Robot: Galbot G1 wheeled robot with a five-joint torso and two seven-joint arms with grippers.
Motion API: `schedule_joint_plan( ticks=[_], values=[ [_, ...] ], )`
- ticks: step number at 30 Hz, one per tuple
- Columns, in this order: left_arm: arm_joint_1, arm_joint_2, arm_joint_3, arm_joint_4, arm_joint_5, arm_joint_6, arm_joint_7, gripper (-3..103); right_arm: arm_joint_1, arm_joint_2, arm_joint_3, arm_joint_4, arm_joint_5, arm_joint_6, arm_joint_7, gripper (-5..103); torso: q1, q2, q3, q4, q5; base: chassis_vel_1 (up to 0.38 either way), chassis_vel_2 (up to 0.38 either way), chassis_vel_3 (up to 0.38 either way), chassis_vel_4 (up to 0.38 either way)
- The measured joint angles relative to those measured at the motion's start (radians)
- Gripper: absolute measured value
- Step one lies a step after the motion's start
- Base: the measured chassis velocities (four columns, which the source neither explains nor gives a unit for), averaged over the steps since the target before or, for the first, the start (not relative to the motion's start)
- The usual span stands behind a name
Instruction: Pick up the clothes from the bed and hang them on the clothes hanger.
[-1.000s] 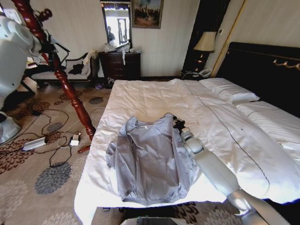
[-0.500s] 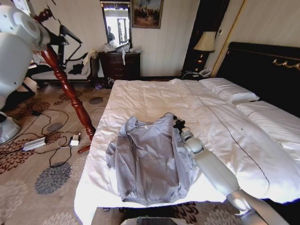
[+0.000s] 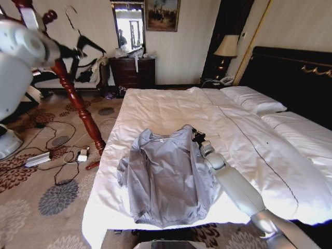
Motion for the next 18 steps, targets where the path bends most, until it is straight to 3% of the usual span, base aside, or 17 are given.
schedule_joint_plan(
  ticks=[3,6,8,10,11,14,18],
  values=[
    [0.102,0.051,-0.064,-0.08,0.016,-0.032,0.037,16,0.001,-0.003,-0.001,0.0,0.003,-0.001,0.0,0,0.0,0.0,0.0,-0.0007,-0.0006,0.0,0.0,0.0,0.0],
    [0.278,0.137,-0.203,-0.208,0.031,-0.089,0.102,16,0.013,-0.008,-0.008,-0.006,0.01,-0.002,0.001,0,0.0,0.0,0.0,0.0003,0.0004,0.0,0.0,0.0,0.0],
    [0.31,0.153,-0.223,-0.229,0.034,-0.112,0.118,16,0.015,-0.008,-0.009,-0.009,0.013,-0.003,0.001,0,0.0,0.0,0.0,0.0007,0.0005,0.0,0.0,0.0,0.0],
    [0.38,0.191,-0.235,-0.279,0.039,-0.196,0.174,16,0.018,-0.007,-0.017,-0.012,0.023,-0.011,0.004,0,0.0,0.0,0.0,0.0,0.0001,0.0,0.0,0.0,0.0],
    [0.38,0.191,-0.235,-0.279,0.039,-0.196,0.174,16,0.018,-0.007,-0.017,-0.012,0.023,-0.011,0.004,0,0.0,0.0,0.0,0.0,0.0001,0.0,0.0,0.0,0.0],
    [0.447,0.223,-0.219,-0.335,0.058,-0.289,0.224,16,0.017,-0.004,-0.023,-0.008,0.029,-0.03,0.013,0,0.0,0.0,0.0,-0.0009,0.0008,0.0,0.0,0.0,0.0],
    [0.512,0.237,-0.251,-0.368,0.064,-0.319,0.251,16,0.019,-0.002,-0.027,-0.007,0.03,-0.035,0.016,0,0.0,0.0,0.0,-0.0011,0.0004,0.0,0.0,0.0,0.0]
  ],
)
